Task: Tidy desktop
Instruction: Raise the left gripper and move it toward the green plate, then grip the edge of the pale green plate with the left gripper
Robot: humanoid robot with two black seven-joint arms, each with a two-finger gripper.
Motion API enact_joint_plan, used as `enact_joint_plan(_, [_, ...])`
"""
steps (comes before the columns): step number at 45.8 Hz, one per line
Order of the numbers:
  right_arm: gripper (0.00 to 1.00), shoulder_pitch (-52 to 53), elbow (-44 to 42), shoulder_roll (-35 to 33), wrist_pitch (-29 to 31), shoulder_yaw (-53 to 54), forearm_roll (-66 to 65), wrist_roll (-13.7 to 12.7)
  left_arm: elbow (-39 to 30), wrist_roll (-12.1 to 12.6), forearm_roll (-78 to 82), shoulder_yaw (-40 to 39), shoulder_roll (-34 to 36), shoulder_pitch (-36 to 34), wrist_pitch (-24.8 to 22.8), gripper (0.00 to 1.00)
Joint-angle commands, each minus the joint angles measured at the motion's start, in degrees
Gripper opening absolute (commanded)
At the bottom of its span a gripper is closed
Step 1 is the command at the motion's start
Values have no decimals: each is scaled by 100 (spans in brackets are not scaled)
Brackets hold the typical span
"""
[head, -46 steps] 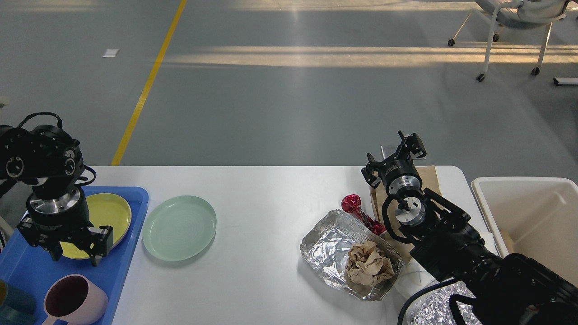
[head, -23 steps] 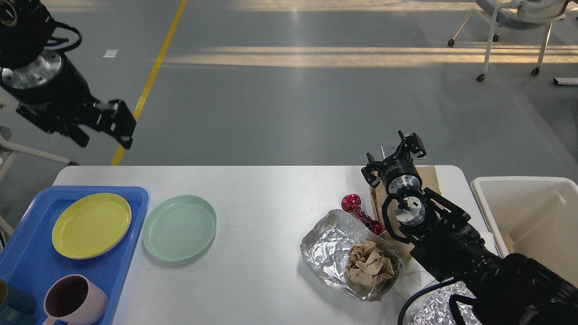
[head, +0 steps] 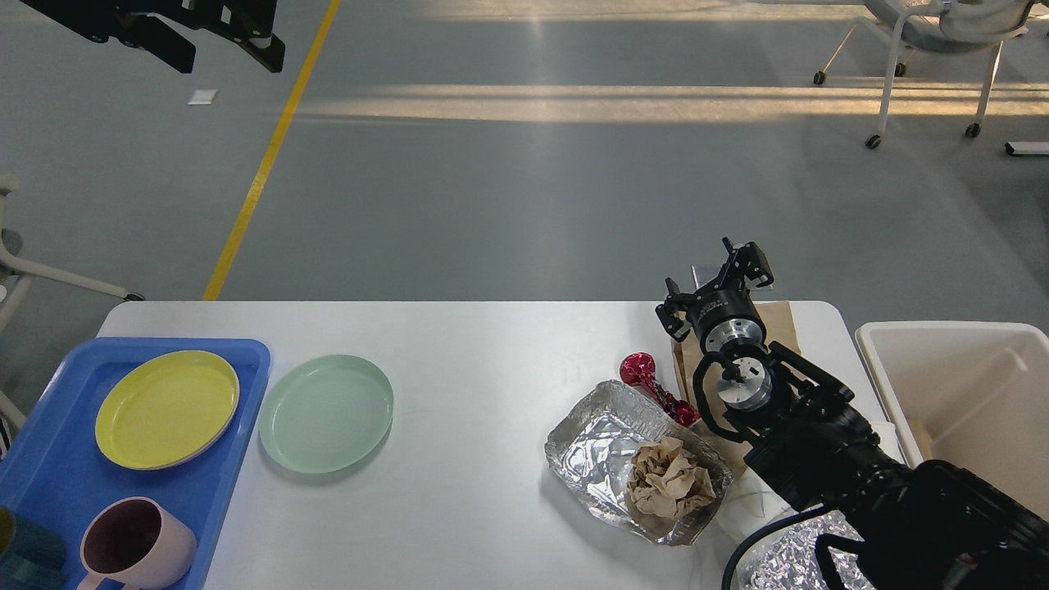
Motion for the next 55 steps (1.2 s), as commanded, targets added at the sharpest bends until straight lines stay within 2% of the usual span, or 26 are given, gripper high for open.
enact_joint_plan(1, [100, 0, 0, -1, 0, 0, 0, -3, 245, 8, -13, -41, -359, 751, 2, 74])
enact_joint_plan(11, [100, 0, 0, -1, 0, 0, 9, -3, 834, 61, -180, -50, -1159, 2578, 2, 74])
enact_joint_plan(12, [100, 0, 0, -1, 0, 0, 1, -3, 869, 70, -180, -50, -1220, 2763, 139, 74])
enact_joint_plan(24, [100, 0, 0, -1, 0, 0, 0, -3, 1001, 122, -171, -76, -1783, 4820, 3083, 74])
enact_joint_plan(28, [100, 0, 0, -1, 0, 0, 0, -3, 1133, 122, -171, -111, -1994, 5260, 3769, 74])
enact_joint_plan(31, [100, 0, 0, -1, 0, 0, 1, -3, 1343, 122, -171, -120, -2161, 5594, 4095, 74])
enact_joint_plan(37, [100, 0, 0, 8, 0, 0, 9, -3, 1722, 131, -171, -269, -2442, 6131, 4289, 74])
enact_joint_plan(49, [100, 0, 8, 8, 0, 0, 9, -3, 1845, 131, -119, -480, -2680, 6790, 4333, 74])
enact_joint_plan(55, [100, 0, 0, 8, 0, 0, 0, 5, 1845, 289, -92, -437, -2706, 6940, 4307, 74])
